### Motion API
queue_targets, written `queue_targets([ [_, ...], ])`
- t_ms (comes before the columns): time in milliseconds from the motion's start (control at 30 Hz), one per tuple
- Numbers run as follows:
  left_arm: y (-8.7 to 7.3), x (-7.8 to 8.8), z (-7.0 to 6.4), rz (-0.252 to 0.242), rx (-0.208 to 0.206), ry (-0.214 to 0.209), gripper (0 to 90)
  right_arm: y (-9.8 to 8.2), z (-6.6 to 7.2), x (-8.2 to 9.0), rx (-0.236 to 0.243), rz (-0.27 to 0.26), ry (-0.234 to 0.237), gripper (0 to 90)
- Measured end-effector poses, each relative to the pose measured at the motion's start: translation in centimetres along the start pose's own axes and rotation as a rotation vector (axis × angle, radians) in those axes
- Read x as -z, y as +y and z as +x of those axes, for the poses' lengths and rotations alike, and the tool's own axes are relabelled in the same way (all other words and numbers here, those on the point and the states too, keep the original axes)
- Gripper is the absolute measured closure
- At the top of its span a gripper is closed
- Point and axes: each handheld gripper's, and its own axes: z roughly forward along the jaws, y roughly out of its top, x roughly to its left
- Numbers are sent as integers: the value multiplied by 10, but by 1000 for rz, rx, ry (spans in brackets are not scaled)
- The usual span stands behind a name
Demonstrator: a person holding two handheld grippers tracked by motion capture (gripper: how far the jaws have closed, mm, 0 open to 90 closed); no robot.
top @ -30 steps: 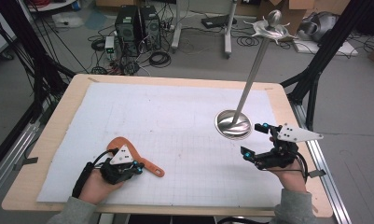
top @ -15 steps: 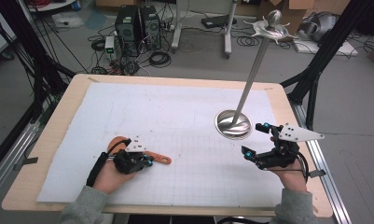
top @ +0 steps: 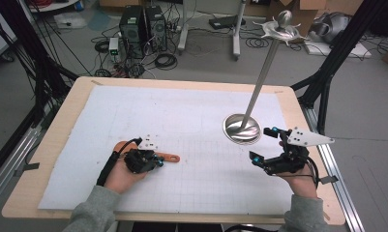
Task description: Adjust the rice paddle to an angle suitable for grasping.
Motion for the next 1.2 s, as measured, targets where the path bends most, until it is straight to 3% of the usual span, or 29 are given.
queue_targets([
  [367,4,-7,3,-30,-2,24,896,0,-2,-2,-9,3,2,2],
  [500,5,5,9,-101,18,10,896,-1,-3,-2,-13,7,3,2],
  [600,3,13,18,-116,46,20,896,-1,-4,-1,-13,3,0,2],
  [767,6,28,35,-119,38,70,896,-1,-3,-2,-10,5,5,2],
  [833,8,31,41,-123,53,75,896,-1,-3,-2,-16,7,6,2],
  [1000,6,32,60,-99,72,110,896,0,-3,-2,-9,3,9,2],
  [1100,1,32,72,-60,51,137,896,-1,-3,-1,-12,1,10,2],
  [1200,-5,32,84,-56,71,143,896,0,-2,-1,-15,0,8,3],
])
